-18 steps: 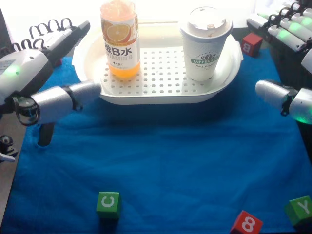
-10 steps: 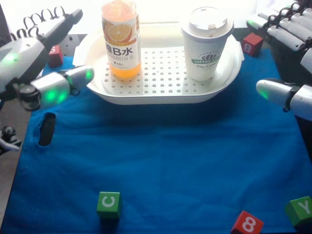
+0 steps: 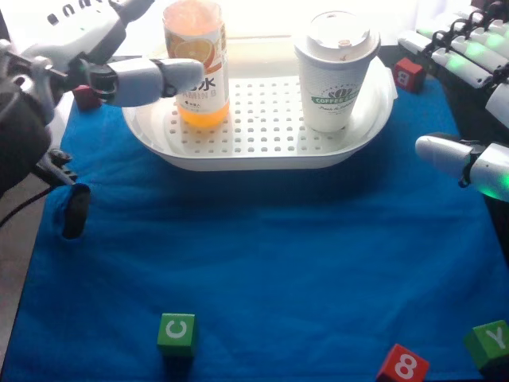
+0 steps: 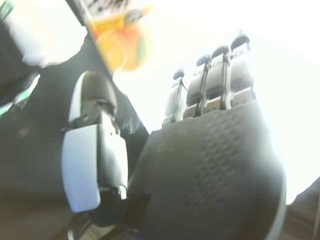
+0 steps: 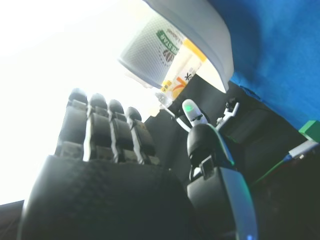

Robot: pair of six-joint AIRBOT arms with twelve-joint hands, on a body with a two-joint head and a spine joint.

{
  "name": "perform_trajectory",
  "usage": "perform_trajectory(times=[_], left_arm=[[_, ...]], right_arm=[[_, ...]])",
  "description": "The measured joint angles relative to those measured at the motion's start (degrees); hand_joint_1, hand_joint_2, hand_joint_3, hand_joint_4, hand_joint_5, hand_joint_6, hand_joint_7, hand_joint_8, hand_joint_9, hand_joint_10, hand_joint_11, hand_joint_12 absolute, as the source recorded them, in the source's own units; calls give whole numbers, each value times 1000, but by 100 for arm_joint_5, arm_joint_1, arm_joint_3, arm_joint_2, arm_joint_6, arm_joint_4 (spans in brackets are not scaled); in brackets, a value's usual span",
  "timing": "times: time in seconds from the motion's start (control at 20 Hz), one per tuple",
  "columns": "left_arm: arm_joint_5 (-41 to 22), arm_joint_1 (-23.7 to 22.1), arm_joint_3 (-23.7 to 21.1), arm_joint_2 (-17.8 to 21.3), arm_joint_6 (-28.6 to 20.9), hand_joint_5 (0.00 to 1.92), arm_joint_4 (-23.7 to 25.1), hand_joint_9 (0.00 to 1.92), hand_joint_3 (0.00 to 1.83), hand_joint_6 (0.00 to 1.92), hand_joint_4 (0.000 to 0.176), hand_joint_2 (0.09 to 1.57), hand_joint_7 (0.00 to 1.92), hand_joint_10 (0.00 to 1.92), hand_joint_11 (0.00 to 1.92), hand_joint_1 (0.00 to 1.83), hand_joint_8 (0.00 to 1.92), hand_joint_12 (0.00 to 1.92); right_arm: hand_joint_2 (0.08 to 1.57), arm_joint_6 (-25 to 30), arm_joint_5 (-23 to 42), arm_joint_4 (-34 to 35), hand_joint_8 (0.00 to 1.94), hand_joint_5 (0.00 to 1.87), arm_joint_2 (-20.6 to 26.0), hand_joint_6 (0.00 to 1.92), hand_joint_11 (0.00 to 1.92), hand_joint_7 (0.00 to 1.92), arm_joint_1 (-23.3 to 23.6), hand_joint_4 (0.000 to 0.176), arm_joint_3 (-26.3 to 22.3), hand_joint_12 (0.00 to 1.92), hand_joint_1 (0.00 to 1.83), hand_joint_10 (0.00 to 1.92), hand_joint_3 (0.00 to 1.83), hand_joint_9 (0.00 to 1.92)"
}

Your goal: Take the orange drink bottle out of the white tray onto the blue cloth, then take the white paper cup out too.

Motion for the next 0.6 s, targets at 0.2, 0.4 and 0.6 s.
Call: perform_trajectory(times=[0.2, 0.4, 0.6], left_arm=[[306, -212, 343, -310, -90, 0, 17, 0, 0, 0, 174, 878, 0, 0, 0, 553, 0, 0], [494, -214, 903, -710, -946, 90, 120, 15, 0, 206, 93, 1065, 134, 796, 1, 767, 264, 1494], [503, 9, 1303, -951, -2210, 373, 365, 565, 22, 1660, 0, 1304, 635, 1805, 538, 1061, 1678, 1920]], right_arm=[[1352, 0, -11, -26, 0, 0, -2, 0, 0, 0, 0, 0, 0, 0, 188, 0, 0, 0], [1348, -2, -11, -31, 0, 0, -4, 0, 0, 0, 0, 0, 0, 0, 248, 0, 0, 0], [1342, -2, -20, -15, 0, 0, -24, 0, 0, 0, 0, 0, -2, 0, 337, 0, 0, 0]])
